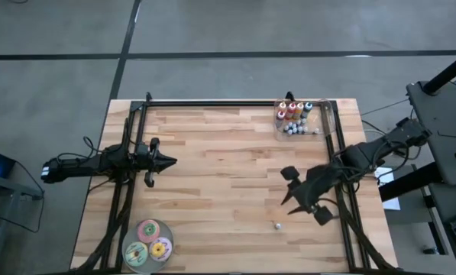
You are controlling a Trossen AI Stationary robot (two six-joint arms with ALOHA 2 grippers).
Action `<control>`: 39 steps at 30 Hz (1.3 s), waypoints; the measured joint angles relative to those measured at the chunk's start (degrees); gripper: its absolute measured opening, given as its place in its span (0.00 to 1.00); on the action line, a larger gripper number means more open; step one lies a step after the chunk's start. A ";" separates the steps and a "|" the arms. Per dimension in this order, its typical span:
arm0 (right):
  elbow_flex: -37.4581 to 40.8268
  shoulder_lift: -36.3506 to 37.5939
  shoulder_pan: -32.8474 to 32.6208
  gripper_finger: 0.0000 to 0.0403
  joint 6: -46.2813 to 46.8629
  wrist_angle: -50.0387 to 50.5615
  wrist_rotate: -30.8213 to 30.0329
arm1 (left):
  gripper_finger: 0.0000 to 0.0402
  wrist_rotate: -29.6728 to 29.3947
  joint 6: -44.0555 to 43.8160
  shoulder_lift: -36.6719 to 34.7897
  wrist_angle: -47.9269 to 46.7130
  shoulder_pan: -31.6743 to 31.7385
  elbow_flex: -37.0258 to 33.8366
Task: Pick & Place food coloring
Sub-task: Put small red food coloring bottle into the bin
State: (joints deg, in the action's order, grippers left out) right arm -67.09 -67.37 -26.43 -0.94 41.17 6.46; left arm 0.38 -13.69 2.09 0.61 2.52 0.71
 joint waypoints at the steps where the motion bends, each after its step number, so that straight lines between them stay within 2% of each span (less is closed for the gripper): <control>1: -0.44 -0.57 -0.54 0.36 -0.23 -0.10 -0.02 | 0.00 -0.01 -0.01 0.00 0.04 0.00 -0.02; 10: -2.44 -7.24 -4.85 0.38 -5.26 0.14 -0.01 | 0.00 0.00 0.00 0.00 0.08 0.00 0.00; 21: -0.74 -14.72 -8.99 0.39 -14.43 0.43 0.01 | 0.00 0.00 0.00 -0.02 0.14 0.00 0.00; 30: 7.76 -14.53 -9.23 0.39 -20.29 -2.60 -0.41 | 0.00 0.00 -0.01 -0.02 0.17 0.00 -0.02; 39: 15.56 -14.54 -9.18 0.40 -20.23 -14.65 -0.63 | 0.00 0.00 -0.01 -0.01 0.17 0.00 -0.02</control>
State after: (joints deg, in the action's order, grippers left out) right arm -51.53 -81.91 -35.62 -21.17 26.52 5.83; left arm 0.38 -13.71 2.08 0.78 2.52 0.70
